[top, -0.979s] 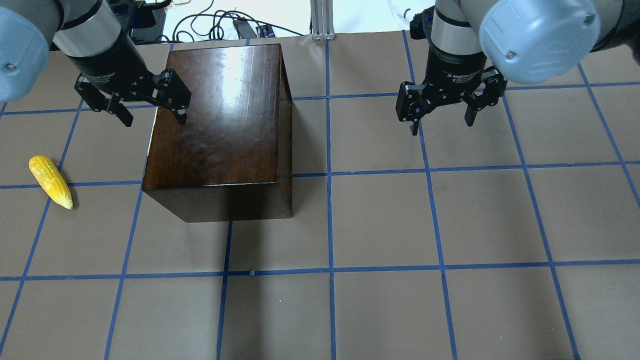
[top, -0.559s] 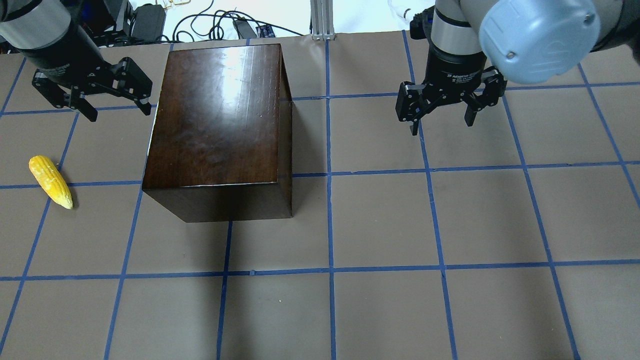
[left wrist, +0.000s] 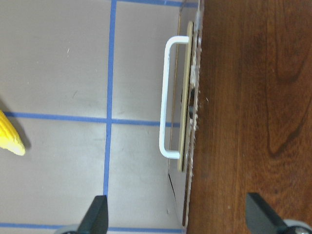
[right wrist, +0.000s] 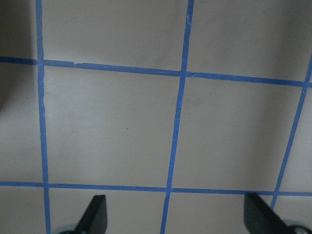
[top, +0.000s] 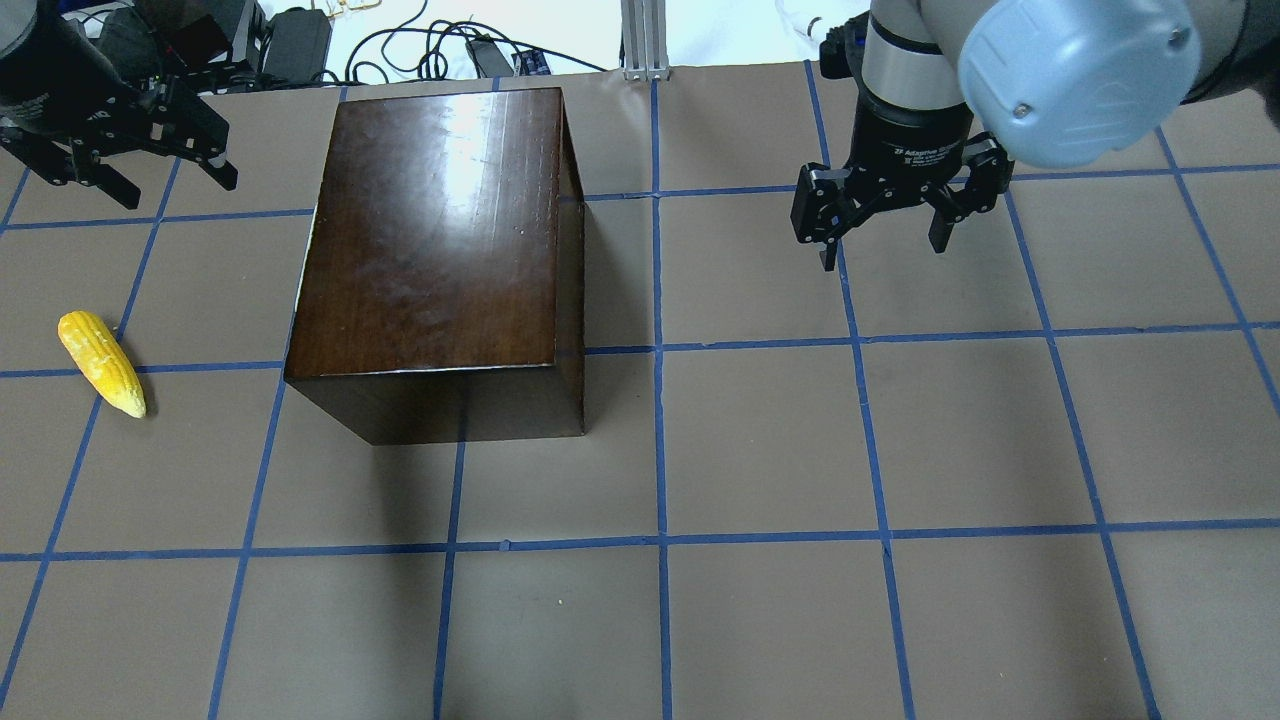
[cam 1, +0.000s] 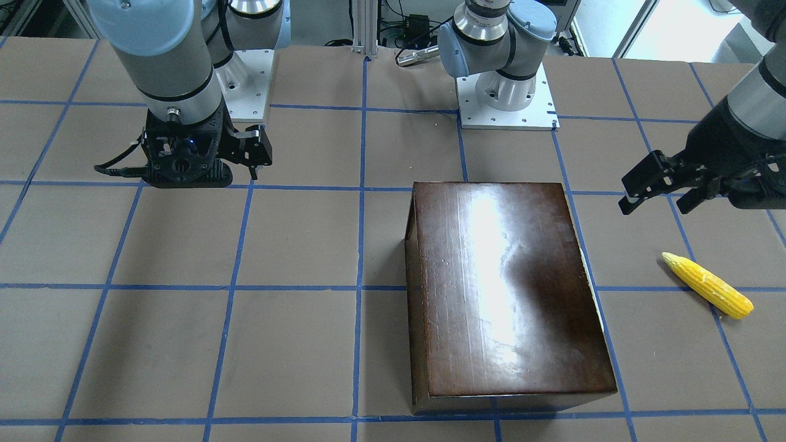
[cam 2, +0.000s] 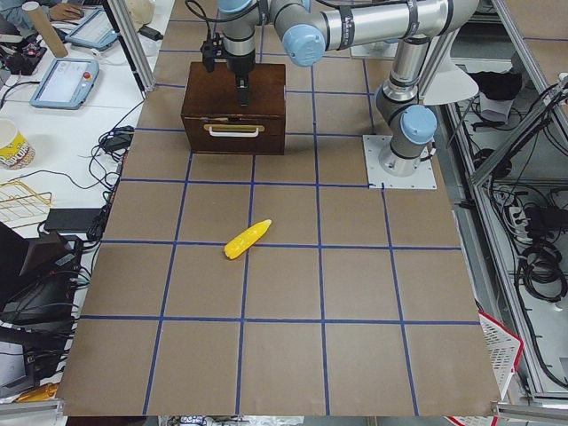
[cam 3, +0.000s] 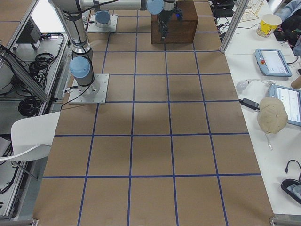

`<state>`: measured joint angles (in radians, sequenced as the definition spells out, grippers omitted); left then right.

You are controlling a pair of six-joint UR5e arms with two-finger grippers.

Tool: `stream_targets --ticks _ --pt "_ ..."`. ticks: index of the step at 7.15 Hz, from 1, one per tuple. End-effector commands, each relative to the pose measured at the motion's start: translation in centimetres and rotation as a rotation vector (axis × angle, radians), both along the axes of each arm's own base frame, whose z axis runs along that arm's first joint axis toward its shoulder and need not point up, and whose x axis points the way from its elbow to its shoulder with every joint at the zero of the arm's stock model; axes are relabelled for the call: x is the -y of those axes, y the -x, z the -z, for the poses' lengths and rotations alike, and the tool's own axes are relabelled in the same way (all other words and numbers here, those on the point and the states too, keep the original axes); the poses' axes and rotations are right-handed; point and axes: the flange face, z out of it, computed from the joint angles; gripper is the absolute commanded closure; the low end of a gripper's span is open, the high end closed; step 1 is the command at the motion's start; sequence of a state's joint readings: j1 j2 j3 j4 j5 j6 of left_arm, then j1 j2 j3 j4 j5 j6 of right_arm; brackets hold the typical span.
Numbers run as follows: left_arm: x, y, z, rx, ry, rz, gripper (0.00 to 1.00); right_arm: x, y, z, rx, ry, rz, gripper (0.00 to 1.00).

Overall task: Open drawer and put corn inside
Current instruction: 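Move the left gripper outward beside the cabinet toward the drawer handle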

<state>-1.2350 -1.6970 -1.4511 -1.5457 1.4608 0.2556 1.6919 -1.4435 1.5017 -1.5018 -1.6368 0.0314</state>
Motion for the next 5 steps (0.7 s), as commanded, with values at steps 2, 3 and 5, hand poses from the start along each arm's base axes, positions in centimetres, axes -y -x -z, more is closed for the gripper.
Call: stream_targets --ticks 2,3,5 --pt "3.8 -4.8 5.2 -0.028 0.027 0.092 0.00 0.0 0.0 0.0 -0.001 0.000 -0.001 0.00" --pt "4.8 -5.2 6.4 -0.041 0.049 0.134 0.00 0.0 0.0 0.0 0.000 0.000 0.001 0.00" --pt "5.2 -7.6 9.7 -0.074 0.009 0.130 0.00 0.0 0.0 0.0 -0.002 0.000 0.001 0.00"
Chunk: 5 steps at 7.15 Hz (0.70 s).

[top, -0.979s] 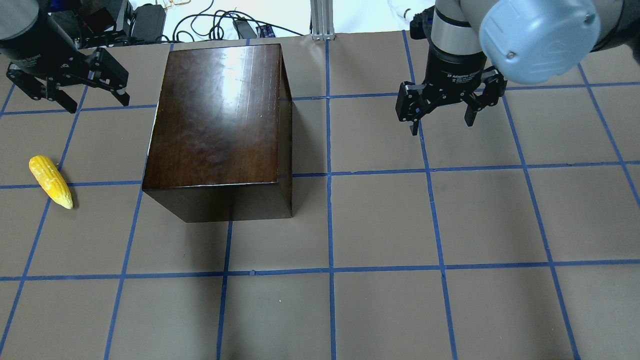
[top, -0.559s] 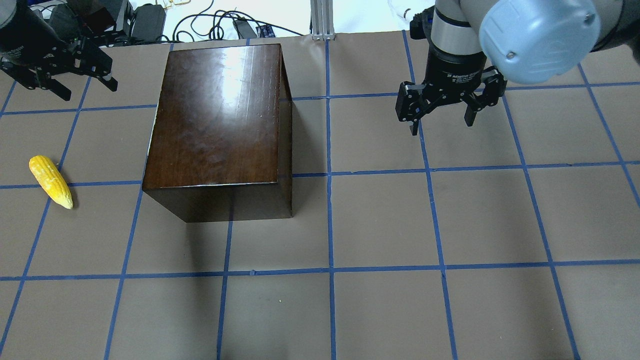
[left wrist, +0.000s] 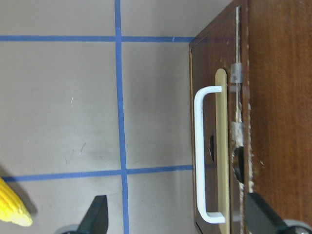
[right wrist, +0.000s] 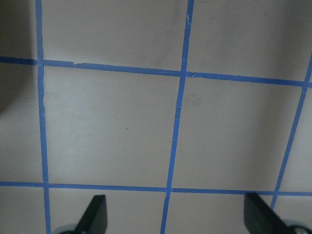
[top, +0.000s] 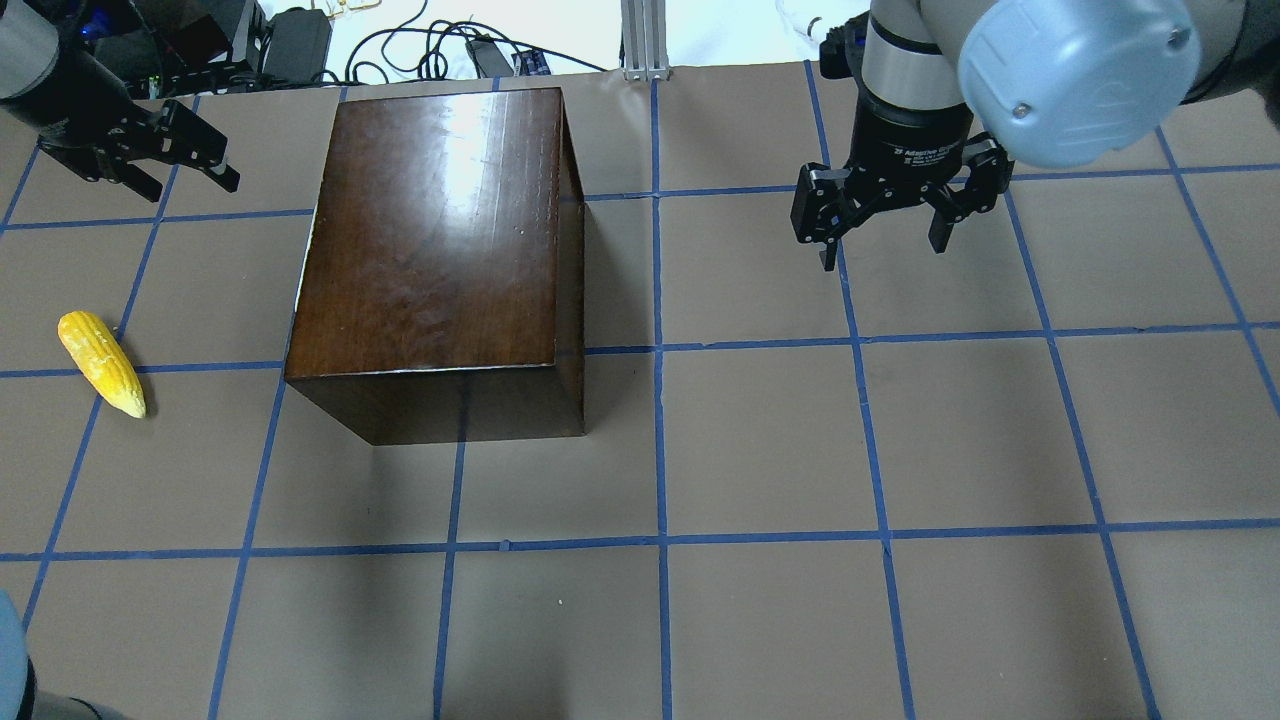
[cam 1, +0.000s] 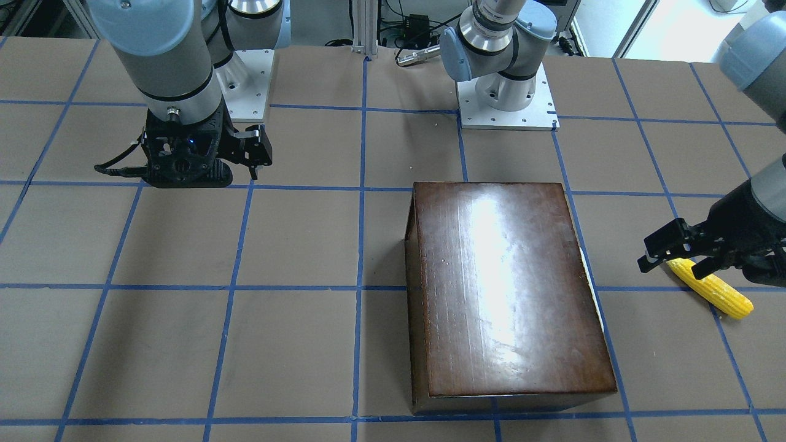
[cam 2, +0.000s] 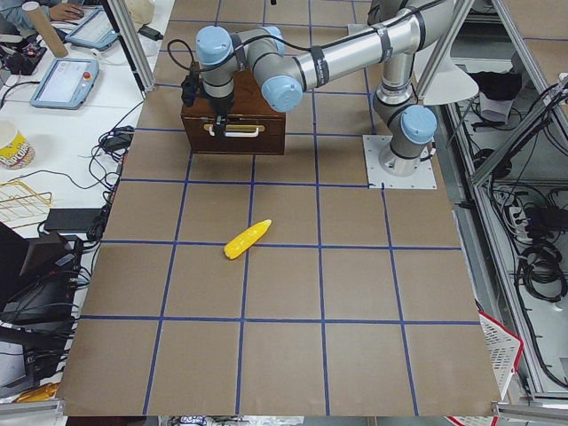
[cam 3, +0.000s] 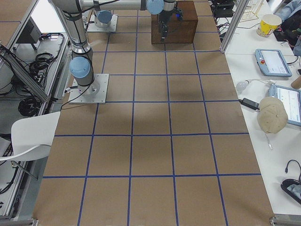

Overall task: Open drawer and put corn inside
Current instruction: 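Move the left gripper outward beside the cabinet toward the drawer handle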

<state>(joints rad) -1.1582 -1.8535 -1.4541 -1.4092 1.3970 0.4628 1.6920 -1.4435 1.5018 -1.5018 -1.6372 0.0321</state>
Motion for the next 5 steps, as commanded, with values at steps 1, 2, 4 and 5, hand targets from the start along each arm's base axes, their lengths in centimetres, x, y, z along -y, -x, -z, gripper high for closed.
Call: stream_targets --ticks 1,2,4,5 --pt "0.3 -2.5 3.2 -0.038 -0.028 0.024 0.00 0.0 0.0 0.0 -0.001 0.000 0.000 0.00" --pt "0.6 -2.3 4.5 -0.077 -0.035 0.023 0.00 0.0 0.0 0.0 0.000 0.000 0.000 0.00" --pt "1.3 -1.9 6.3 -0.154 -0.040 0.000 0.00 0.0 0.0 0.0 -0.001 0.000 0.000 0.00" --pt "1.1 -1.7 7.6 -0.163 -0.062 0.000 0.00 0.0 0.0 0.0 0.000 0.000 0.000 0.00"
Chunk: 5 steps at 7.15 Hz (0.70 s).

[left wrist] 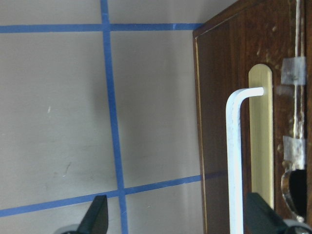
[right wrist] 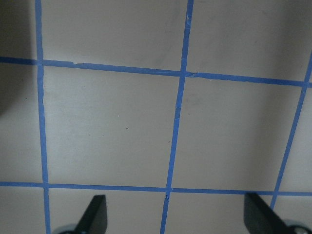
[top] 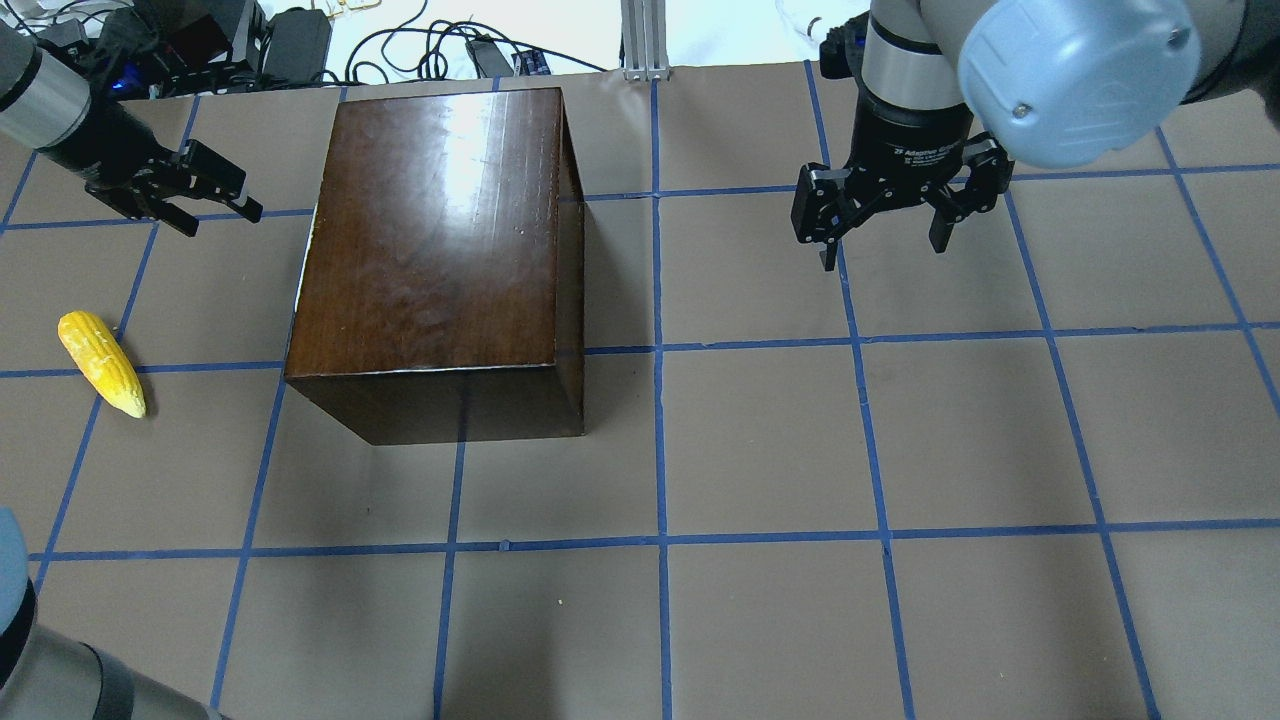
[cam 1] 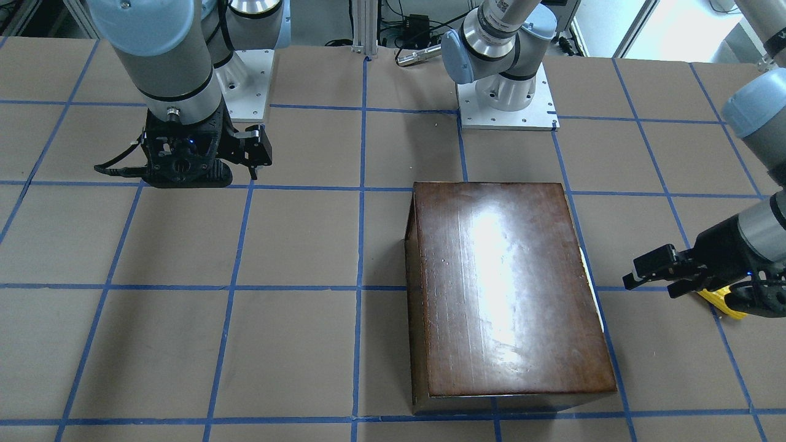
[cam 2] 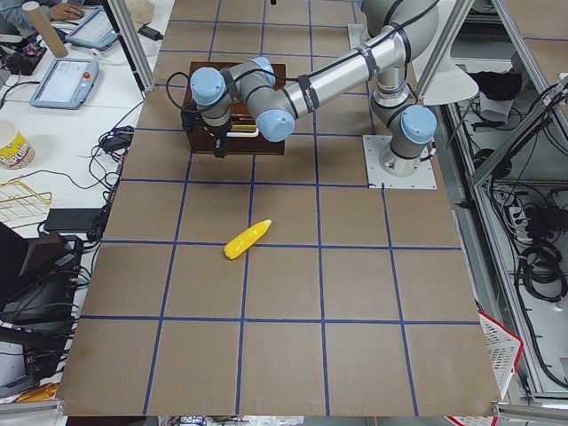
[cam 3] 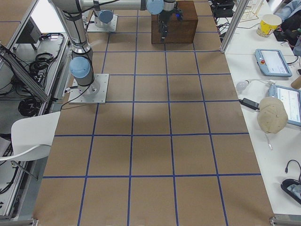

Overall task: Open drawer and put corn inside
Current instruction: 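Lower the left gripper and hook the white drawer handle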

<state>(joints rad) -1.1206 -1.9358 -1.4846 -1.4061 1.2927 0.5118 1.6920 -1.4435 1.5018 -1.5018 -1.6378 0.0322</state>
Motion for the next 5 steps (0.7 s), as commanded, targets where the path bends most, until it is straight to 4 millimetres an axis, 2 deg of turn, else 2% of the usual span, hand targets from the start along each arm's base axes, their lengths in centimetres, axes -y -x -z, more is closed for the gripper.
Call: stream_targets --ticks 1,5 --pt "-0.3 0.3 2.4 -0.034 -0.038 -0.008 0.00 0.0 0.0 0.0 0.001 0.000 0.000 0.00" --pt "0.6 0.9 4.8 -0.100 -0.053 -0.016 0.00 0.0 0.0 0.0 0.001 0.000 0.000 0.00"
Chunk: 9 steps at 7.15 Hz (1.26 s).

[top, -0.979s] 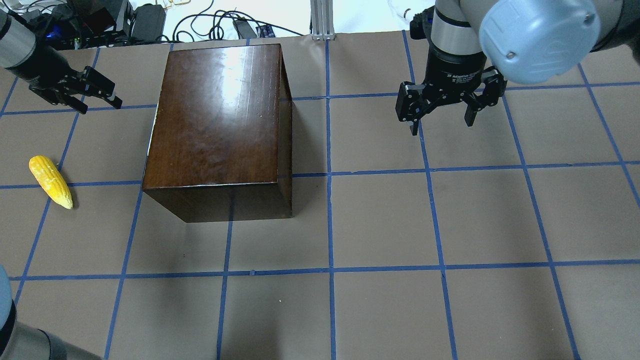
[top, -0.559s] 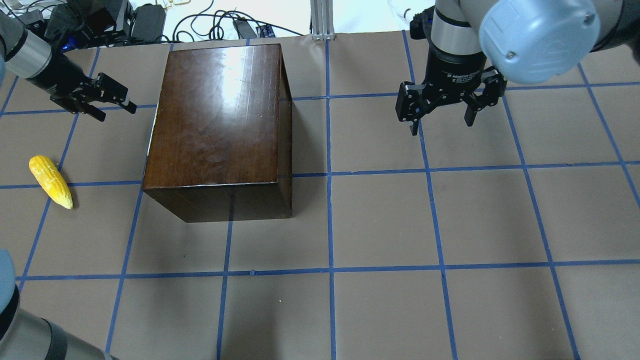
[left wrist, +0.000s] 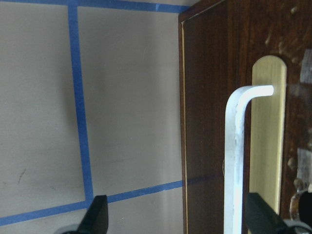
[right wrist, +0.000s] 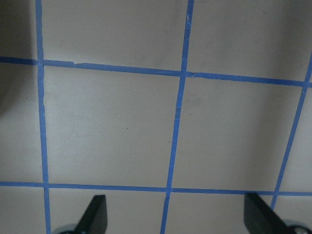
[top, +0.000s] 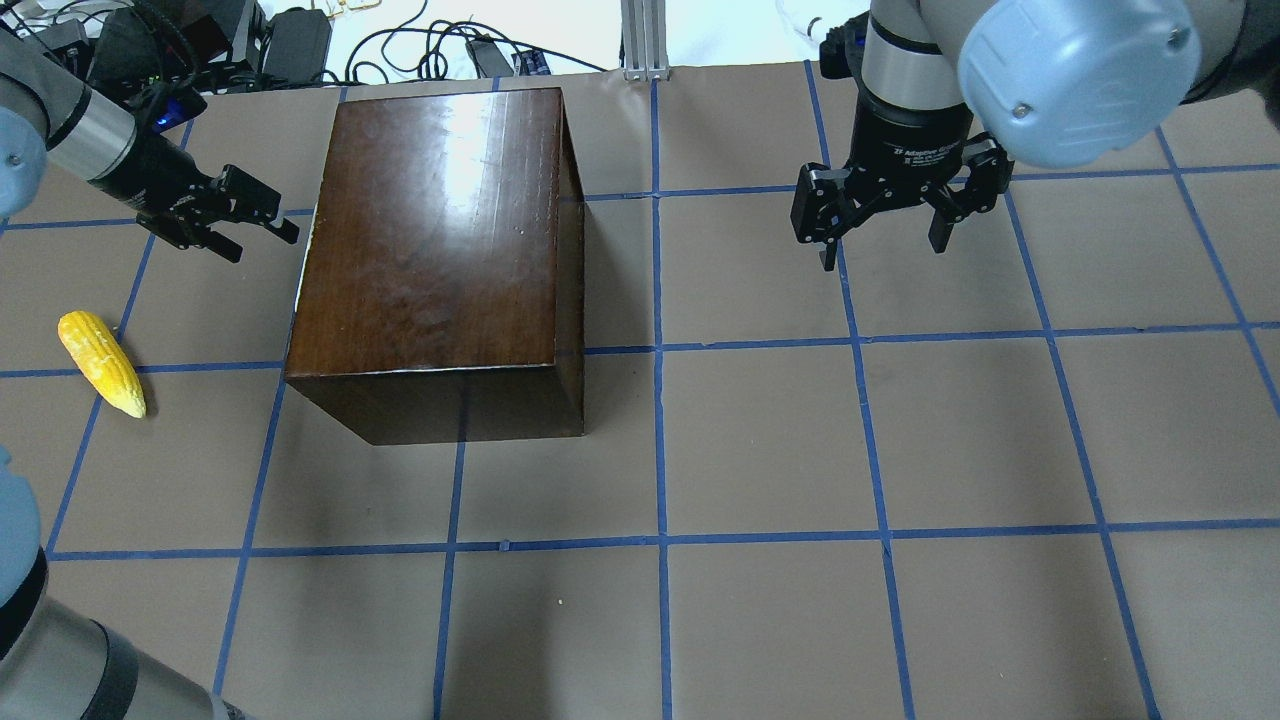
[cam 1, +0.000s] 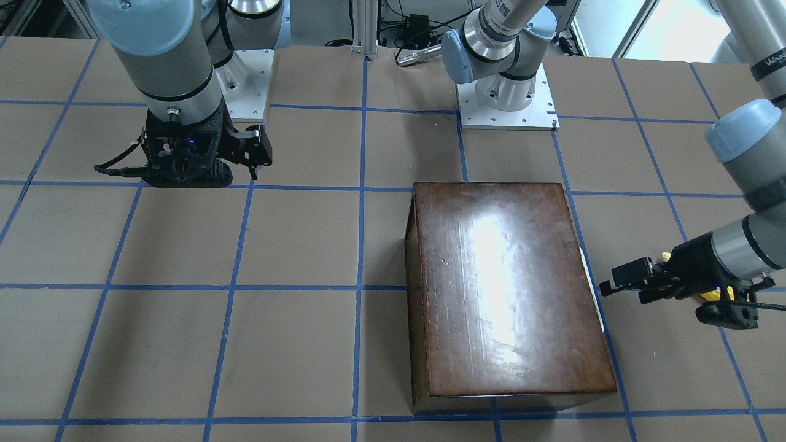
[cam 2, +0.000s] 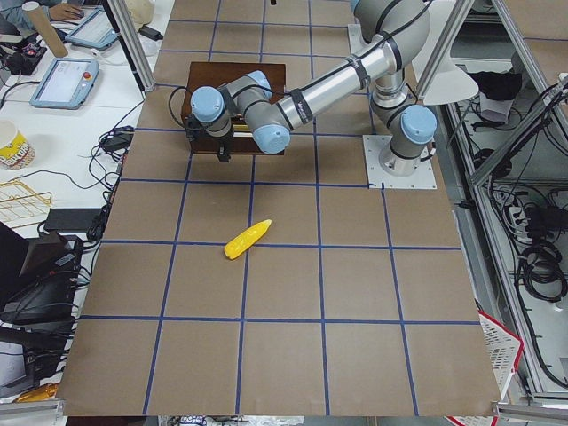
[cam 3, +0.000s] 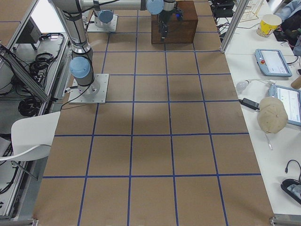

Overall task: Open drawer and put corn inside
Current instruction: 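Lower the left gripper and hook the white drawer handle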

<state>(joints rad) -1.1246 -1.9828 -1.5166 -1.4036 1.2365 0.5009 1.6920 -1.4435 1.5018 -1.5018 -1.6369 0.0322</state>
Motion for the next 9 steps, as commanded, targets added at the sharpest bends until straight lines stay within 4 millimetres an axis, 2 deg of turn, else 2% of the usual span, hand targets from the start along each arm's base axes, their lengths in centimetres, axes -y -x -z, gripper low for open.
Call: stream_targets --ticks 1,9 --pt "0.5 0.4 1.0 -0.049 -0.005 -0.027 0.00 0.0 0.0 0.0 0.000 0.000 -0.001 0.00" --pt "0.4 1.4 3.8 -0.075 -0.049 -0.004 0.00 0.0 0.0 0.0 0.000 0.000 0.000 0.00"
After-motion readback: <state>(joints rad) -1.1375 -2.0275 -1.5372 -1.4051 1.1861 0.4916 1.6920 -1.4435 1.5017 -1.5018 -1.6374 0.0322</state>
